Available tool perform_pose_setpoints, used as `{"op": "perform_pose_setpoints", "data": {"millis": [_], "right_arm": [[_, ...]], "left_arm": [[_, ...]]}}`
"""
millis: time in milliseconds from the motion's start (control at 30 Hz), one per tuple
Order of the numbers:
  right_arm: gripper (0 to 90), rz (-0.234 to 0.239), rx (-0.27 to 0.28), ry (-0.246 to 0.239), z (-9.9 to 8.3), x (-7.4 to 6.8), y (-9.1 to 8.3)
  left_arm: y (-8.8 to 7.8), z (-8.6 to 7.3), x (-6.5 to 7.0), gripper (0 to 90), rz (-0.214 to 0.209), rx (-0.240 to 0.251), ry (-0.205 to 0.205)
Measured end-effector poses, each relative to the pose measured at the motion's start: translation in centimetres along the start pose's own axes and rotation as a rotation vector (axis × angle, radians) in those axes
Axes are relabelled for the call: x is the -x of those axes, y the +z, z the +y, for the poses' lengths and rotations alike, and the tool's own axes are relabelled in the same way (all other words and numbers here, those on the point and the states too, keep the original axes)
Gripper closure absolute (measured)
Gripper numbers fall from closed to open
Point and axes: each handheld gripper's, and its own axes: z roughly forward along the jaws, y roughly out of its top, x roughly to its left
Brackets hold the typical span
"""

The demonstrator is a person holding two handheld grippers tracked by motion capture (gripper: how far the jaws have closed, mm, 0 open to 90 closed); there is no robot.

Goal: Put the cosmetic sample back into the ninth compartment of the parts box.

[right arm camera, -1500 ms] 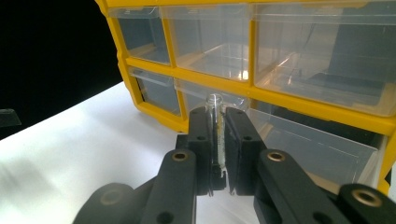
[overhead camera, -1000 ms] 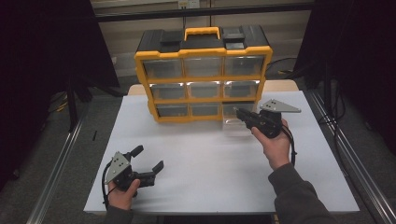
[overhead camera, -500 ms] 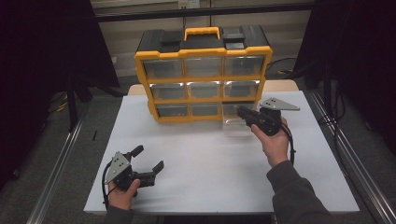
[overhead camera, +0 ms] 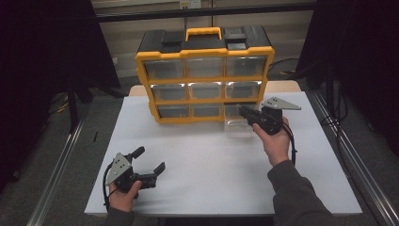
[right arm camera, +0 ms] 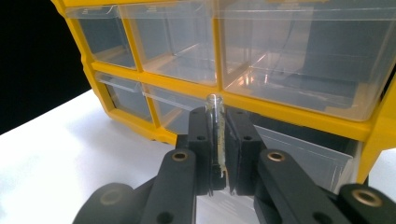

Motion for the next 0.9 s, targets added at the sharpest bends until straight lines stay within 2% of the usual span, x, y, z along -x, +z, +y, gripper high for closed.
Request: {"op": "perform_pose_setpoints", "data": {"millis": [900], "right_arm": [[81.7, -0.036, -0.008, -0.010, 0.1, 0.5, 1.1]], "left_arm": [[0.0, 0.0, 0.0, 2.8, 0.003, -0.002, 0.001]]}}
